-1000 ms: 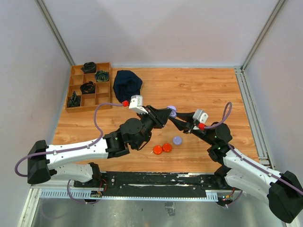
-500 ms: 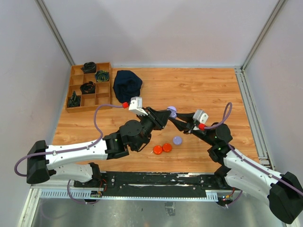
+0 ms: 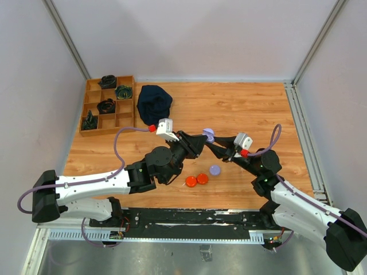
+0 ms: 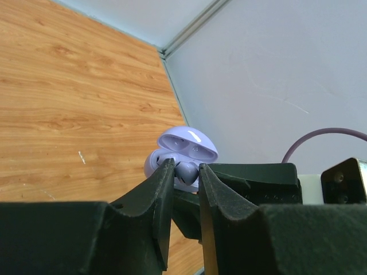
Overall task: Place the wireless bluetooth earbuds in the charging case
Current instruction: Place the earbud in the charging case.
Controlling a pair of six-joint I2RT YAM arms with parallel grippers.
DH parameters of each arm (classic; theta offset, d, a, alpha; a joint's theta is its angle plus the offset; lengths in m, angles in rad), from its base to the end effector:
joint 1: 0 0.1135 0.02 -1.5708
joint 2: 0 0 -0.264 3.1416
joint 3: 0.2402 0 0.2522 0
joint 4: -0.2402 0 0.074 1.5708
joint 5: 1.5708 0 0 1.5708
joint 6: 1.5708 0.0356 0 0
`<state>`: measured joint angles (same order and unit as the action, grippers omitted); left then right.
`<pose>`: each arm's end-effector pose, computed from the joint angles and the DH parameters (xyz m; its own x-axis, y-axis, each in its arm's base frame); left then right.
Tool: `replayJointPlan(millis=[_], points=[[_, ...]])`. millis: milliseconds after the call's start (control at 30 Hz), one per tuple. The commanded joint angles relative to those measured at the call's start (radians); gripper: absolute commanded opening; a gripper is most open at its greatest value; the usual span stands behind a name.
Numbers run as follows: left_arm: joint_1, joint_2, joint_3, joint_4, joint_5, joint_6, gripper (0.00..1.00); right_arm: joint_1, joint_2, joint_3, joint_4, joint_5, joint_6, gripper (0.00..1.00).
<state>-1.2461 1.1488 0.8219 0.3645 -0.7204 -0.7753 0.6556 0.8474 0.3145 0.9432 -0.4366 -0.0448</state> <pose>0.1064 -0.2425 0.3363 -0.3428 -0.6306 -0.6964 0.3669 0.5925 -0.7171 0.1368 0.1242 0.2810 0.3544 0.2214 -0.9085 -0.8448 0.4923 -0.2096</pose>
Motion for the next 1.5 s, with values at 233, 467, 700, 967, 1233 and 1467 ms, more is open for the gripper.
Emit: replayJointPlan(millis=[233, 467, 700, 967, 1233, 1467], points=[[-0.015, -0.035, -0.012, 0.007, 0.040, -0.012, 0.33, 0.020, -0.013, -0.007, 0.044, 0.007, 0.004, 0.07], [-0.015, -0.038, -0.004, 0.008, 0.070, 0.001, 0.34, 0.021, -0.008, -0.008, 0.042, 0.006, 0.003, 0.07], [-0.015, -0.037, -0.011, 0.007, 0.094, -0.013, 0.34, 0.021, -0.006, -0.006, 0.043, 0.006, 0.005, 0.06], [-0.016, -0.049, -0.023, -0.002, 0.092, -0.012, 0.37, 0.020, -0.005, -0.006, 0.043, 0.006, 0.008, 0.06], [-0.015, -0.039, -0.001, -0.026, 0.122, 0.026, 0.41, 0.021, 0.006, -0.005, 0.049, 0.007, 0.011, 0.06], [-0.015, -0.024, 0.027, -0.025, 0.176, 0.039, 0.42, 0.021, 0.018, -0.003, 0.053, 0.007, 0.011, 0.06]])
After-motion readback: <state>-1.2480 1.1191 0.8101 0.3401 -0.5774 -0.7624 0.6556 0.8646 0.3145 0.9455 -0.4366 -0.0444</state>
